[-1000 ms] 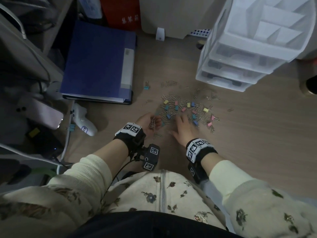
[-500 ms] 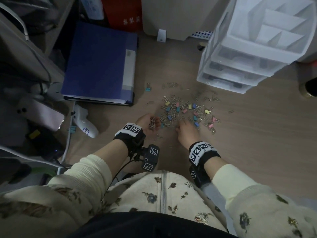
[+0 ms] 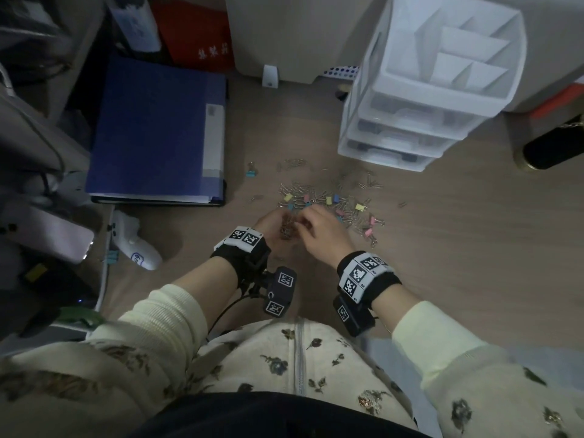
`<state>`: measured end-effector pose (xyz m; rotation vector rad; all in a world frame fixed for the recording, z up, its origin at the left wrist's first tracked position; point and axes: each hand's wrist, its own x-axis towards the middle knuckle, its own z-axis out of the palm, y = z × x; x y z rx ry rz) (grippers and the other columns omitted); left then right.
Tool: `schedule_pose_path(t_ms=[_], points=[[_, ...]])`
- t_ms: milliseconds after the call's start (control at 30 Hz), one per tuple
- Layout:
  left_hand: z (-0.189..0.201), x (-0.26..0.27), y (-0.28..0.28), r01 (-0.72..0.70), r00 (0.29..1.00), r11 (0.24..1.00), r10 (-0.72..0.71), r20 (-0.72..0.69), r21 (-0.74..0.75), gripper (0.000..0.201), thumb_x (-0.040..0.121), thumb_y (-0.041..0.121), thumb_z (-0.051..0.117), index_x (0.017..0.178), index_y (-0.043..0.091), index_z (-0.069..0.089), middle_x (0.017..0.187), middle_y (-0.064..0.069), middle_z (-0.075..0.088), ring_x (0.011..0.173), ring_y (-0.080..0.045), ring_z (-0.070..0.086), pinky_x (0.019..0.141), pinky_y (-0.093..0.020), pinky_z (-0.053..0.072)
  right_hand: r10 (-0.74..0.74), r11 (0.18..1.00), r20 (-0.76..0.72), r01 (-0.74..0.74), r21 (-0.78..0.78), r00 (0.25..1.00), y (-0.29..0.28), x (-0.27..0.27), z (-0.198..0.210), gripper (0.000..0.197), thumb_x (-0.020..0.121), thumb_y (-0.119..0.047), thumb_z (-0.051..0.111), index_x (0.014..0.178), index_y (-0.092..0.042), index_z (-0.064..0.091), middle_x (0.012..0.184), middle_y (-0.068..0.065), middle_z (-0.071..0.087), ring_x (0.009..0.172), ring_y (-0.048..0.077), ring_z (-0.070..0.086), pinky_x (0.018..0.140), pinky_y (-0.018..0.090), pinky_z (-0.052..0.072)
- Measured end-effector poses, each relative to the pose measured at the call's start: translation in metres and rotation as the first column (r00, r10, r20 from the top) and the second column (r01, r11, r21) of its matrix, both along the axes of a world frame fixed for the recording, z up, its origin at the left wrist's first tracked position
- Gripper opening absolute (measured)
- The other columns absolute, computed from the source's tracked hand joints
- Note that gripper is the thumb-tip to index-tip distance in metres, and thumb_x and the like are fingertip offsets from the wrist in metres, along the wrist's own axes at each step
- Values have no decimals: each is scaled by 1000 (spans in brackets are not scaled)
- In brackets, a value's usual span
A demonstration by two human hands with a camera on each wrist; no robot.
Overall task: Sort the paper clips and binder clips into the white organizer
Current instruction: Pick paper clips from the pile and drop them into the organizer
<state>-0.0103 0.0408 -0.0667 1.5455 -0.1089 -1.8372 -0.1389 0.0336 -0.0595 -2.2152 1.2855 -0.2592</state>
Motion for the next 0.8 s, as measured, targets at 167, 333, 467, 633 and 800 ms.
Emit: schedule_pose_path(t_ms=[167, 333, 467, 633, 800], points=[[7, -5, -3, 10, 994, 1000, -12, -108, -19, 29, 100, 22, 34, 88, 10, 58, 80, -8, 62, 75, -16, 58, 68, -31, 51, 15, 987, 31, -10, -161, 999, -3, 2, 0, 19, 88, -21, 55, 92, -11, 71, 90, 6, 65, 87, 27, 58, 76, 38, 47], [11, -7, -8, -61, 991, 998, 57, -121, -33, 24, 98, 16, 40, 84, 7, 57, 65, -6, 60, 54, -12, 59, 51, -20, 50, -18, 974, 106, 41, -224, 994, -6, -7, 7, 30, 91, -23, 43, 98, -11, 69, 95, 2, 62, 88, 21, 57, 75, 31, 44], [22, -8, -21, -118, 983, 993, 112, -146, -31, 29, 97, 15, 40, 73, 9, 54, 44, 3, 49, 33, -5, 43, 36, -13, 37, -125, 965, 171, 160, -208, 977, -12, -21, 17, 20, 91, -11, 50, 100, -11, 67, 96, 1, 61, 88, 15, 55, 73, 18, 34], [51, -19, -56, -153, 975, 987, 141, -169, -56, 32, 97, 19, 38, 66, 15, 42, 41, 6, 40, 29, -5, 32, 33, -11, 25, -552, 827, 312, 463, 318, 773, -33, -35, 47, 20, 98, -16, 44, 106, -13, 62, 82, -13, 60, 75, 18, 59, 61, 22, 47], [112, -49, -108, -137, 969, 965, 83, -232, -226, 28, 98, 17, 38, 72, 12, 47, 51, 2, 44, 34, -7, 40, 35, -13, 34, -628, 778, 423, 525, 344, 653, -80, -52, 87, 19, 96, -16, 48, 102, -12, 65, 85, -7, 64, 80, 10, 59, 72, 21, 47]])
